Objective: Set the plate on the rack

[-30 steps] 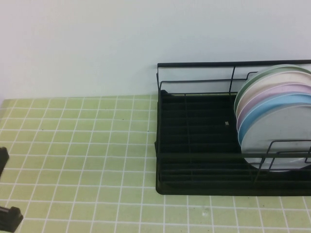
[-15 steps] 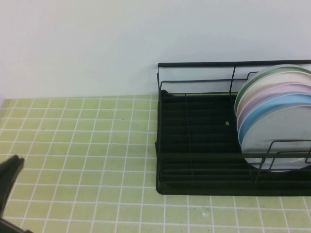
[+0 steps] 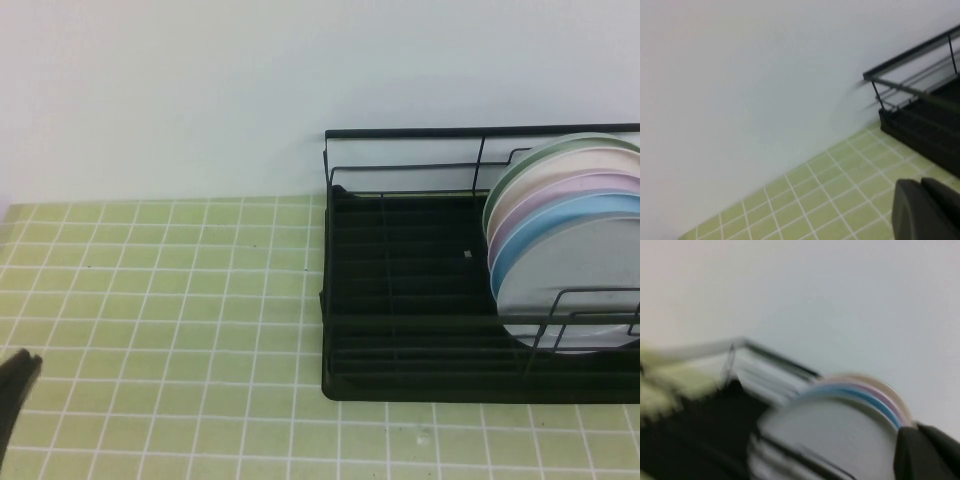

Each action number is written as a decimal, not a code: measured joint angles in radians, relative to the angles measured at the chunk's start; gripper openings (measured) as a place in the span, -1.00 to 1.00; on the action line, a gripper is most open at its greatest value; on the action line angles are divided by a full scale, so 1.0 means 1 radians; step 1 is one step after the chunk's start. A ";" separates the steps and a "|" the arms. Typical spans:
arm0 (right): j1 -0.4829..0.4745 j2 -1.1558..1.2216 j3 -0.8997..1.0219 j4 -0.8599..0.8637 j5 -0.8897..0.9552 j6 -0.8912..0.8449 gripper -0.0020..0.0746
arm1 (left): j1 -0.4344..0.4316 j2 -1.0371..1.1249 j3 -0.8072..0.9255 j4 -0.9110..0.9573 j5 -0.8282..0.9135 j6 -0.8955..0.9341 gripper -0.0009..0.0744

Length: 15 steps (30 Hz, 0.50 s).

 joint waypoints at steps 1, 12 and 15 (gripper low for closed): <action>0.000 -0.010 -0.002 -0.154 0.027 0.000 -0.95 | 0.000 -0.004 0.002 0.000 -0.003 0.023 -0.98; 0.000 -0.115 0.078 -0.877 0.453 0.148 -0.95 | -0.002 -0.019 0.000 -0.011 -0.006 0.015 -0.98; 0.000 -0.115 0.101 -0.905 0.384 0.156 -0.95 | -0.002 -0.019 0.000 -0.064 -0.010 0.008 -0.98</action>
